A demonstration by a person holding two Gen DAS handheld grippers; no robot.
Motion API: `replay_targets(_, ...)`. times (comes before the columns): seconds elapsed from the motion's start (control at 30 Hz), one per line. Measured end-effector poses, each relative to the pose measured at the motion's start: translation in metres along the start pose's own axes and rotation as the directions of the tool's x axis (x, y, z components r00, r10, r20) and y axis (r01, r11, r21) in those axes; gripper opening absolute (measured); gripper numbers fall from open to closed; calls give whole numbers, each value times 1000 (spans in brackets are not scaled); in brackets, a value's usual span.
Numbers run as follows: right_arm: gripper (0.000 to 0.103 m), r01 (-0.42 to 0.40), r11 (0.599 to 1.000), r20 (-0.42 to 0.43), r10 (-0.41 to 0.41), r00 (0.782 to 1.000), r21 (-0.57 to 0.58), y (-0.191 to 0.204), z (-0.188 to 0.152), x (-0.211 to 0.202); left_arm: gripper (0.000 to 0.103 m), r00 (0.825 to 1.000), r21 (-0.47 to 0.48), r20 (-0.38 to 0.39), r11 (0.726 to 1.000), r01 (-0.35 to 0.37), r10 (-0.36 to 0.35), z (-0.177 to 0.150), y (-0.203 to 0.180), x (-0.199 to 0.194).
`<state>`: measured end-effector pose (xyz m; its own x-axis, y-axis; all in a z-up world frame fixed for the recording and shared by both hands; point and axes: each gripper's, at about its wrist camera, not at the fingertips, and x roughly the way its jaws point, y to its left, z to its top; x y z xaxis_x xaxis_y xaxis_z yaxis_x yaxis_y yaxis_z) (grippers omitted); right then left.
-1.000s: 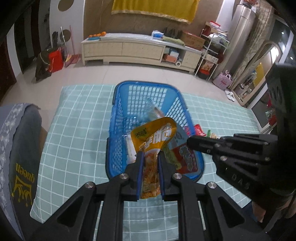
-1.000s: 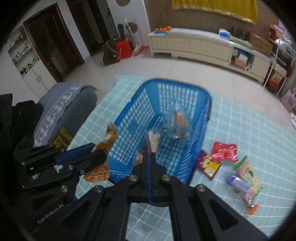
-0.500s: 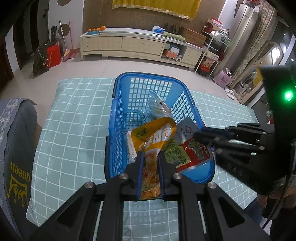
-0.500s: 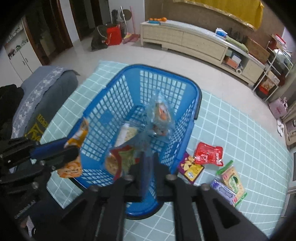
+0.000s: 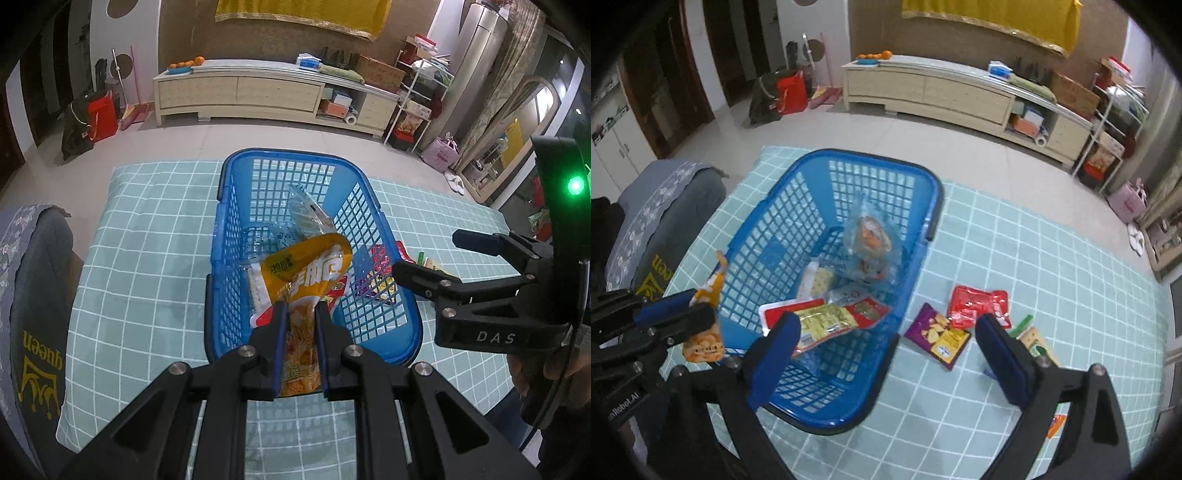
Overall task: Organize snacks
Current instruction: 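Open both tools to drop the snack bag and sausage pack into the basket, then move both tools back over the remaining snacks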
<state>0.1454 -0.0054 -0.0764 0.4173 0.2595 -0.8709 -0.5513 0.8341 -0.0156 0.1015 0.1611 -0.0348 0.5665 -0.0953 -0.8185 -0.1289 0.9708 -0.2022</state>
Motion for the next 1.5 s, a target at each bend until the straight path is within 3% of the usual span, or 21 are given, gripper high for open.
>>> replay_targets(0.4, 98, 30, 998, -15, -29, 999, 57, -20, -2, 20, 14, 998, 51, -61, 999, 17, -14, 15, -11, 39)
replay_targets(0.8, 98, 15, 994, -20, -12, 1000, 109, -36, 2, 50, 16, 995, 53, -95, 999, 0, 5, 32, 3, 76)
replay_targets(0.9, 98, 10, 993, -14, -9, 1000, 114, -36, 3, 51, 21, 997, 48, -80, 999, 0, 3, 35, 5, 76)
replay_targets(0.97, 98, 11, 993, -12, -10, 1000, 115, -36, 4, 52, 29, 997, 34, -71, 999, -4, 6, 36, 7, 75)
replay_targets(1.03, 98, 6, 992, -10, -4, 1000, 125, -37, 3, 51, 46, 997, 23, -73, 1000, -4, 5, 35, 9, 73)
replay_targets(1.27, 98, -11, 991, 3, 10, 1000, 135, -38, -3, 39, 59, 999, 54, -40, 999, -6, 8, 27, 2, 58)
replay_targets(1.5, 98, -37, 990, 49, 31, 998, 138, -47, -15, 8, 78, 999, 131, 33, 991, -1, -3, 18, -29, 31)
